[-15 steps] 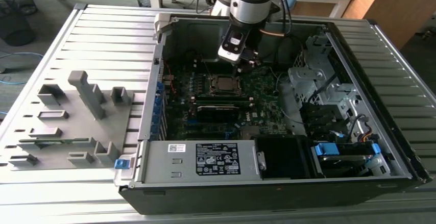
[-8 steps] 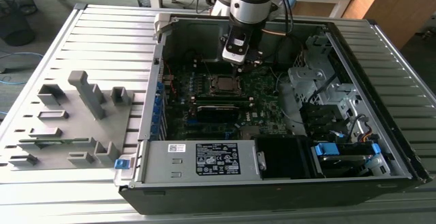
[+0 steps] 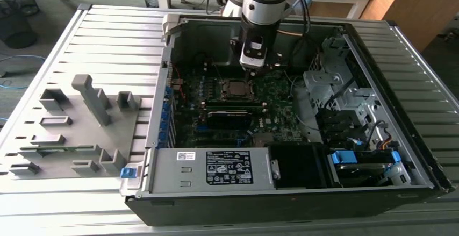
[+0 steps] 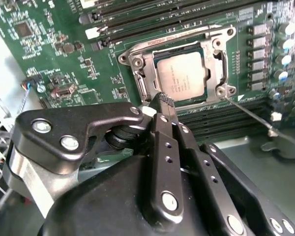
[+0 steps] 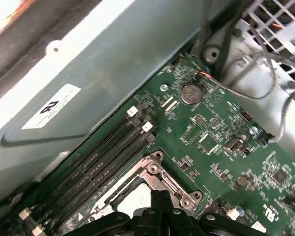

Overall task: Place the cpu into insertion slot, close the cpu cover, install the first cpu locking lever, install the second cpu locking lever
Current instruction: 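Close the cpu cover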

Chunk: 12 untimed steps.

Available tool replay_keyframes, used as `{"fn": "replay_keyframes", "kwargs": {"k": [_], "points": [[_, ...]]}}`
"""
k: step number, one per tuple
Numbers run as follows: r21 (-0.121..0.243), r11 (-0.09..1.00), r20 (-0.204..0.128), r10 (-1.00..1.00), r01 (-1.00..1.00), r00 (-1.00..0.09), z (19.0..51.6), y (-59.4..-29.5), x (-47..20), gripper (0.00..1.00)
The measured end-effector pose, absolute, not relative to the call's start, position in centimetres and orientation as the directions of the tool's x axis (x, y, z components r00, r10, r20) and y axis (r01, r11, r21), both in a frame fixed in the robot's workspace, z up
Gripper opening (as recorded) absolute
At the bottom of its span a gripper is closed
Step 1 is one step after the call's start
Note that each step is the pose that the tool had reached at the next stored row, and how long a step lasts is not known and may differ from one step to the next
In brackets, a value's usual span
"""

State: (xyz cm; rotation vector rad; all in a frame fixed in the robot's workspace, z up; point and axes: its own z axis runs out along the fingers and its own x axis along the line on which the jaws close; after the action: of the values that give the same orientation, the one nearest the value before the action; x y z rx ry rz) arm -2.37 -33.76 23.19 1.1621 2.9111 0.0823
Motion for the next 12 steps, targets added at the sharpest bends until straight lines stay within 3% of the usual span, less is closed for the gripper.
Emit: {"fn": "replay_keyframes", "kwargs": {"k": [12], "points": [[0.051,0.841,0.014,0.539,0.539,-0.842,23.16,-33.76,-2.37,0.11]]}}
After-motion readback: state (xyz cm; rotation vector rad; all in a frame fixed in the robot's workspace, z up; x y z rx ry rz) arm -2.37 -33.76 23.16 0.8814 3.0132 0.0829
